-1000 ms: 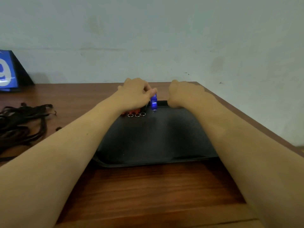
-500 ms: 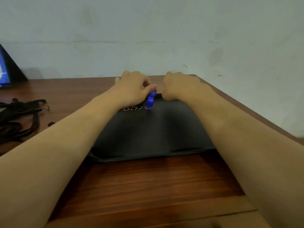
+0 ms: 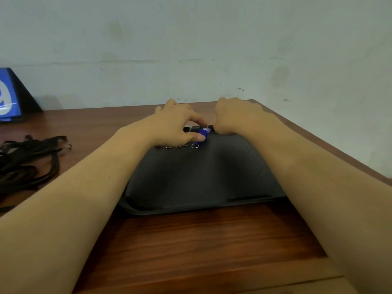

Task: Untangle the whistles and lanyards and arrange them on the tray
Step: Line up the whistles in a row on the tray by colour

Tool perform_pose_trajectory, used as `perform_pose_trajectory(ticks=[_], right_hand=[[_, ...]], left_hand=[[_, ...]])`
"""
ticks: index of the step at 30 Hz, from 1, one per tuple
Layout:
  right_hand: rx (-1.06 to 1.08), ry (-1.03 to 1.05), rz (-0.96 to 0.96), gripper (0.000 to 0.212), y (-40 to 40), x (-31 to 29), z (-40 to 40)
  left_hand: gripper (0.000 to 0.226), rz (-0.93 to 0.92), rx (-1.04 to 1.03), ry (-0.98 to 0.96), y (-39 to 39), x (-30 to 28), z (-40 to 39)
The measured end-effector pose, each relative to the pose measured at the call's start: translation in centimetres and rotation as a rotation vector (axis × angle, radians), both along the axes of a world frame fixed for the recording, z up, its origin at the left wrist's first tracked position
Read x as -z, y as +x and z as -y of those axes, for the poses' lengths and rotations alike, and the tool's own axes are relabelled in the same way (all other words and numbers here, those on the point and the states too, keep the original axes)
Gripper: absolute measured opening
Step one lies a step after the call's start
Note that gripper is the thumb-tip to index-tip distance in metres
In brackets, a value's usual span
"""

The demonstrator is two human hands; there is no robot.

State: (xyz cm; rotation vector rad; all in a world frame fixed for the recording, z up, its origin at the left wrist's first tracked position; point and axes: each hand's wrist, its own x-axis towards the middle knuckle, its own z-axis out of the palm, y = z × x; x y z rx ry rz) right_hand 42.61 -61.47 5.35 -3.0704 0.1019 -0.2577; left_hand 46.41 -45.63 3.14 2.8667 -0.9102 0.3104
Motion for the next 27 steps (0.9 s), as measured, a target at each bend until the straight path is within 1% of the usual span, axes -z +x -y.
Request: perform_pose_trajectory(ticks=[5,9,12,15,22,27], right_hand=[[0.000,-0.006,0.004,0.029,0.1,-0.1,0.0],[-0.010,-0.017,0.006,0.028,0.4,0.1,0.1],[-0.018,-0.027,0.014,0.016,0.7,0.3,0.3],[-0.026,-0.044,0.023,0.011,0.9,0.3,0.4],[-0.037,-0.082,0.007,0.007,1.6,0.6,0.4],[-0.040,-0.100,0.016,0.005,2.2,0.8,0.4]], left_hand=[[0.028,0.018,-0.020,-0.022,0.2,0.2,0.0],[0.034,-0.021,-0.037,0.017,0.1,0.4,0.0],[0.036,-0.012,-0.085,0.029,0.2,0.4,0.1],[0.038,0.025,-0.137,0.005,0.4,0.4,0.0],[0.046,0.070,-0.183,-0.022,0.6,0.7,-0.3],[0.052,0.077,-0.211,0.000,0.6,0.5,-0.3]])
